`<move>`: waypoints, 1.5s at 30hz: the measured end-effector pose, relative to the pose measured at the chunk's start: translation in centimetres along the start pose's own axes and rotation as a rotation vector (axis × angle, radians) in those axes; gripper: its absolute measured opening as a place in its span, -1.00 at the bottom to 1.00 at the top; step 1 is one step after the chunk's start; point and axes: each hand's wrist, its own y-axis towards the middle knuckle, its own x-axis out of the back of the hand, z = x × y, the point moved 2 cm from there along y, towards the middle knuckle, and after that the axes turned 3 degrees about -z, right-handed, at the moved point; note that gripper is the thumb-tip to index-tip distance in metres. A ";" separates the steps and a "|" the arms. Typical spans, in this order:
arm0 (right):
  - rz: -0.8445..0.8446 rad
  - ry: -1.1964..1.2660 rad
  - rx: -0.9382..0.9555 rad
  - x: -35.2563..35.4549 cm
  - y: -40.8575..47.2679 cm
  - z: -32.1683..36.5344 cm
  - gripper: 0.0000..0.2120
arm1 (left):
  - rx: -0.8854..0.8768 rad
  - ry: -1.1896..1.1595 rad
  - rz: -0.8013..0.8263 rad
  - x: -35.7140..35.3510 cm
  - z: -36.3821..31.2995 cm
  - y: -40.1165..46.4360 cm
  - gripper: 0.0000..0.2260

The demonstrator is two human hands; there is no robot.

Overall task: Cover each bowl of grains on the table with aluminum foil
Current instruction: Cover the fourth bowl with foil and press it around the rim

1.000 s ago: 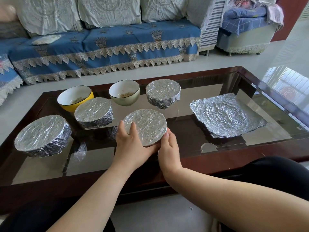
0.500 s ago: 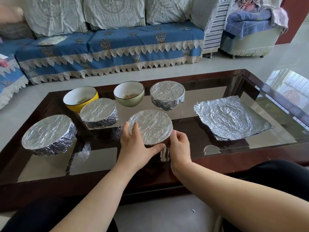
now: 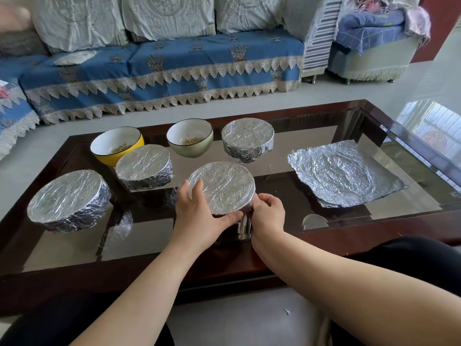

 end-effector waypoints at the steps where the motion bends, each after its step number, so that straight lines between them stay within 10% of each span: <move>1: 0.000 -0.008 0.011 0.0 -0.1 0.2 -0.82 | -0.005 0.006 -0.002 0.1 0.0 0.0 0.09; 15: 0.159 0.023 -0.011 -0.5 -0.9 1.1 -0.80 | 0.119 -0.379 -0.035 1.2 0.1 0.4 -0.07; 31: 0.328 0.028 -0.353 -0.5 -2.1 2.3 -0.60 | 0.742 -1.125 0.109 2.2 3.7 3.1 -0.49; 40: 0.311 0.042 -0.345 -3.1 -1.2 2.8 -0.56 | 0.425 -0.889 -0.229 6.3 3.4 4.3 -0.58; 45: 0.300 0.004 -0.329 -3.0 -0.9 3.0 -0.71 | 0.436 -1.049 -0.132 9.4 2.0 10.0 -0.69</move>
